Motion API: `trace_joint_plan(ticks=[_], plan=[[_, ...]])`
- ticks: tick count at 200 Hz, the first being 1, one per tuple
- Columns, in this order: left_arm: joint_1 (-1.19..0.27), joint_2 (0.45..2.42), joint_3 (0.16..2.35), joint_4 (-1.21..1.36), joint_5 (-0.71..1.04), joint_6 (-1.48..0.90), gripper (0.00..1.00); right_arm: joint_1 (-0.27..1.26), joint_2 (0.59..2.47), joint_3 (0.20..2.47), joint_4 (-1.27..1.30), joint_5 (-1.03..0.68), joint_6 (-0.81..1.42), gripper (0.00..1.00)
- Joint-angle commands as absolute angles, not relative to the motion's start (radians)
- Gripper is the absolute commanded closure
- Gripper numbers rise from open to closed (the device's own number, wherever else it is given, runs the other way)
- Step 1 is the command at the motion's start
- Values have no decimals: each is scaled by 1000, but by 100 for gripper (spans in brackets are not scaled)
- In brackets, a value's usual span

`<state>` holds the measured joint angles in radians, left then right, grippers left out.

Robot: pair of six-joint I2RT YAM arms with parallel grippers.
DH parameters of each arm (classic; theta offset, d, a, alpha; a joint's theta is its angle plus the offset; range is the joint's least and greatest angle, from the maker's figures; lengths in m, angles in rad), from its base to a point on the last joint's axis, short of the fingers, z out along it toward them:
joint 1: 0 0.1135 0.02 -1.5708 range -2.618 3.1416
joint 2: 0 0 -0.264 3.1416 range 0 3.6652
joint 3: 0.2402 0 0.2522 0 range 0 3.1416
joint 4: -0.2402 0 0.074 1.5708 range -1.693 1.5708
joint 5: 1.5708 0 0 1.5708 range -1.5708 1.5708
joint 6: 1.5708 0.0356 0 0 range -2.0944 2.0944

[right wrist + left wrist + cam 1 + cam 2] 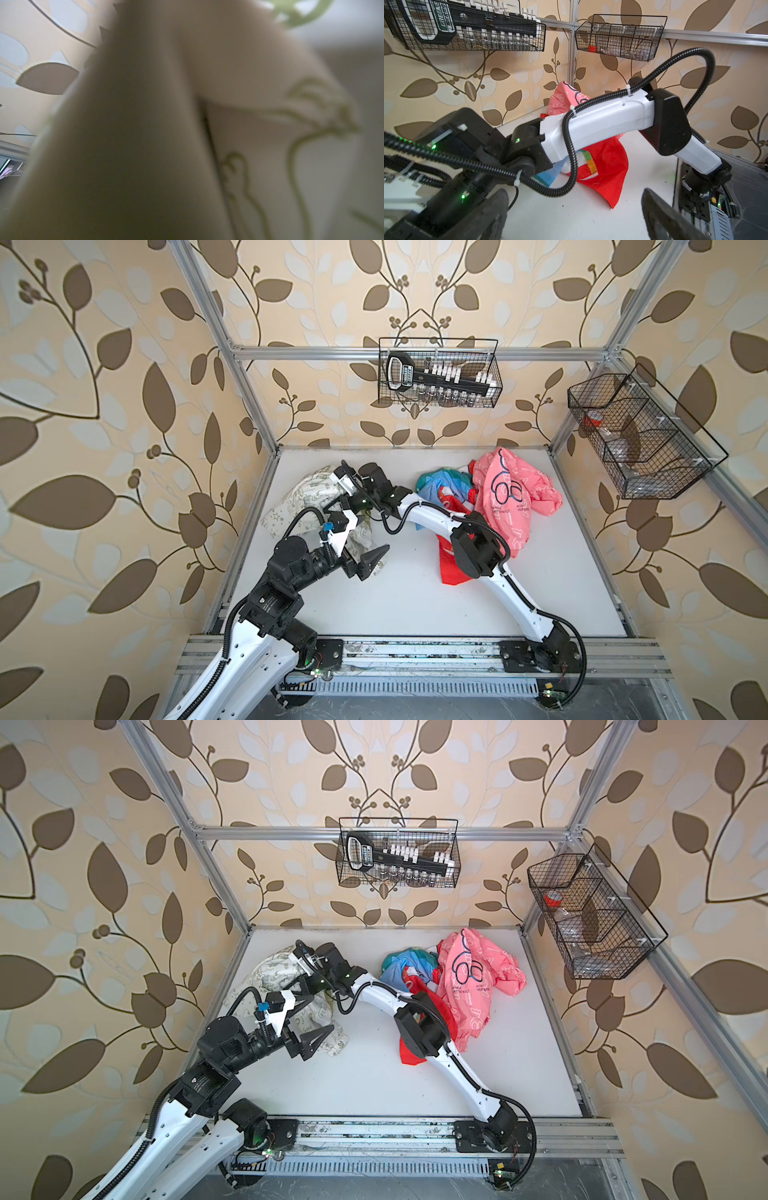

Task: Pick out a specific cloth from the pile
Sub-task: 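Lower the cream cloth onto the table farther from the robot and release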

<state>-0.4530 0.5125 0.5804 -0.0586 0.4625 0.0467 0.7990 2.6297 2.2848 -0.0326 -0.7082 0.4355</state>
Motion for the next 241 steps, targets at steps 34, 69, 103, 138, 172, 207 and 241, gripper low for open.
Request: trace_joint_plan(ticks=[34, 69, 103, 138, 172, 207, 241], plan=[[-465, 523, 614, -48, 446, 69, 1, 795, 2802, 2365, 47, -606, 534, 100], [-465, 524, 611, -46, 442, 70, 1, 784, 2836, 2362, 49, -526, 550, 91], [-465, 526, 611, -47, 438, 73, 1, 784, 2813, 2323, 37, -495, 508, 75], [-465, 523, 611, -46, 439, 73, 1, 778, 2746, 2261, 45, -523, 471, 43], [-465, 522, 611, -49, 437, 75, 1, 792, 2648, 2177, 55, -562, 400, 6], [-466, 515, 610, -46, 437, 74, 1, 807, 2547, 2104, 30, -551, 347, 0], [-468, 514, 610, -45, 439, 74, 1, 807, 2443, 2032, -37, -485, 298, 0]])
